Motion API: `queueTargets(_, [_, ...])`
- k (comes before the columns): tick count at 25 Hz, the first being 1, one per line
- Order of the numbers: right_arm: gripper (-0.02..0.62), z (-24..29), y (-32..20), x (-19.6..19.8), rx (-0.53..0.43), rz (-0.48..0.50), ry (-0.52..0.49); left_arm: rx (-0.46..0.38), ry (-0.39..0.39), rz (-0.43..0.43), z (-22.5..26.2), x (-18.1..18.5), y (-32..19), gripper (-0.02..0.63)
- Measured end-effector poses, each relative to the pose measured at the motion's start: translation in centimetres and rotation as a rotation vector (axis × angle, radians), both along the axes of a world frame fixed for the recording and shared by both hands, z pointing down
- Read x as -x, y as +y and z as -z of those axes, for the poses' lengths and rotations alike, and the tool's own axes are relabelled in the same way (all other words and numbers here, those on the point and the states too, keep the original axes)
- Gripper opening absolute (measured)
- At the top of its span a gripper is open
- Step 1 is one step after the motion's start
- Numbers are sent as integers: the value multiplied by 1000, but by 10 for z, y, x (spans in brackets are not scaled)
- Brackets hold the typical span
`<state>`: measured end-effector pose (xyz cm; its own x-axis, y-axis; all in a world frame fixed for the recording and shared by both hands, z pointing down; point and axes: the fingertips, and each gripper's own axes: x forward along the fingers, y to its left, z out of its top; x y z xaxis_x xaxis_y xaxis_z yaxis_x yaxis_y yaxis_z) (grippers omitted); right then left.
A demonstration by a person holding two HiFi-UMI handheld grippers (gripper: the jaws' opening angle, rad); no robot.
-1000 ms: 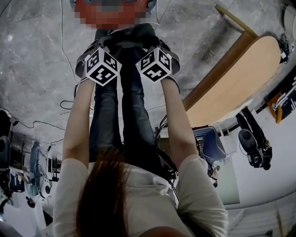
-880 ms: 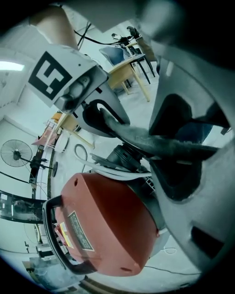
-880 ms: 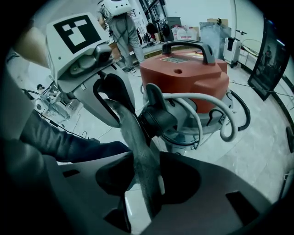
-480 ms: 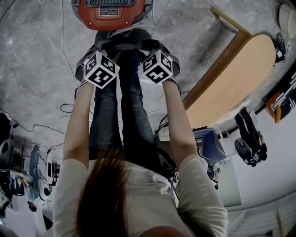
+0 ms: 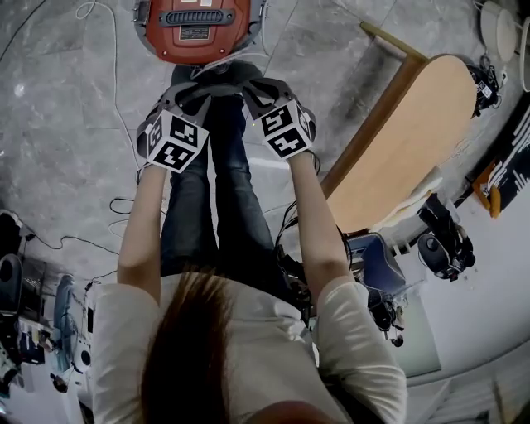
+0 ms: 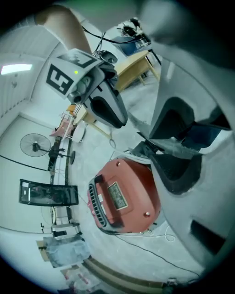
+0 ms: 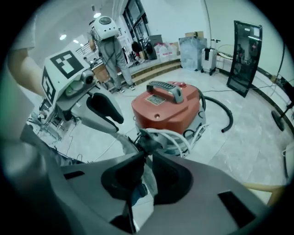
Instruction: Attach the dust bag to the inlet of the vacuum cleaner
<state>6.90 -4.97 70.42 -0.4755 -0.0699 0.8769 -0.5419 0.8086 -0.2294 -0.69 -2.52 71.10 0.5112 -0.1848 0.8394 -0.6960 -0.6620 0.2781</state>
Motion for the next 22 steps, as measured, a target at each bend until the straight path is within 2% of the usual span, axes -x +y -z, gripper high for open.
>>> queueTargets(4, [3,29,-13,3,-33,-135,-52,-87,13,75,33,5,-13,30])
queueTargets(8, [2,63,-23,4,-48,-253,-105,-153,25,121,71,8,-25,18])
queueTargets(11, [2,100,-38,7,-77,-325,-156,-202,48,197,108,12,-40,17])
queueTargets(15, [2,158,-56,13,-107,-364,-226,-255,94,296,167,19,-63,17])
queueTargets(18, [2,206,-74,16,-169,-356,-264,-305,124,357,211,28,-84,17])
queueTargets(22, [2,261,-78,11,-215,-360,-290,-376,133,389,261,36,-98,17])
